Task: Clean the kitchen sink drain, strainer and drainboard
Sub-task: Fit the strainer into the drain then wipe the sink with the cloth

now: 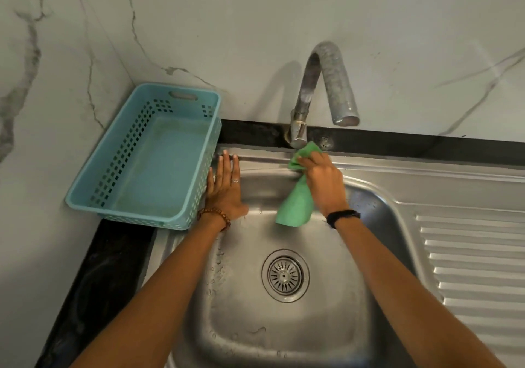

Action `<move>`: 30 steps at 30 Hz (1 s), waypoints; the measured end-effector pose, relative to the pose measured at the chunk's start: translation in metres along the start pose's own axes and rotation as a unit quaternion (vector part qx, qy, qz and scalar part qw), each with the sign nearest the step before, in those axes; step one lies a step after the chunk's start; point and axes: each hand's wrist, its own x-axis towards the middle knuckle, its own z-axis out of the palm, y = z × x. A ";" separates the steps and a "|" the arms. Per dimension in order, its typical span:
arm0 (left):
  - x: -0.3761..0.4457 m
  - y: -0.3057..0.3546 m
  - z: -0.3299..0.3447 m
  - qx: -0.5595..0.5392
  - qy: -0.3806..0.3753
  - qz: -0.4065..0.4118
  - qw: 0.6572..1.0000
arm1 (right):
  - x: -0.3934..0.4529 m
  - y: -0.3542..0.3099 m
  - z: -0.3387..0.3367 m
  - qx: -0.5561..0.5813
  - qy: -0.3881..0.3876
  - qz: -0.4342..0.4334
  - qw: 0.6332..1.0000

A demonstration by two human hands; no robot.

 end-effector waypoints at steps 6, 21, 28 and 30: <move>0.001 -0.001 -0.008 -0.014 -0.041 0.009 0.999 | -0.020 0.078 -0.031 0.028 0.039 0.180 0.982; -0.015 0.102 0.013 0.019 0.043 0.140 0.989 | -0.134 0.113 -0.105 0.849 0.186 0.378 0.319; 0.021 0.166 -0.008 0.090 0.026 0.102 0.990 | -0.139 0.143 -0.127 0.869 0.090 0.328 0.361; 0.029 0.166 -0.013 0.098 0.019 0.085 0.991 | -0.126 0.178 -0.154 0.835 0.145 0.326 0.419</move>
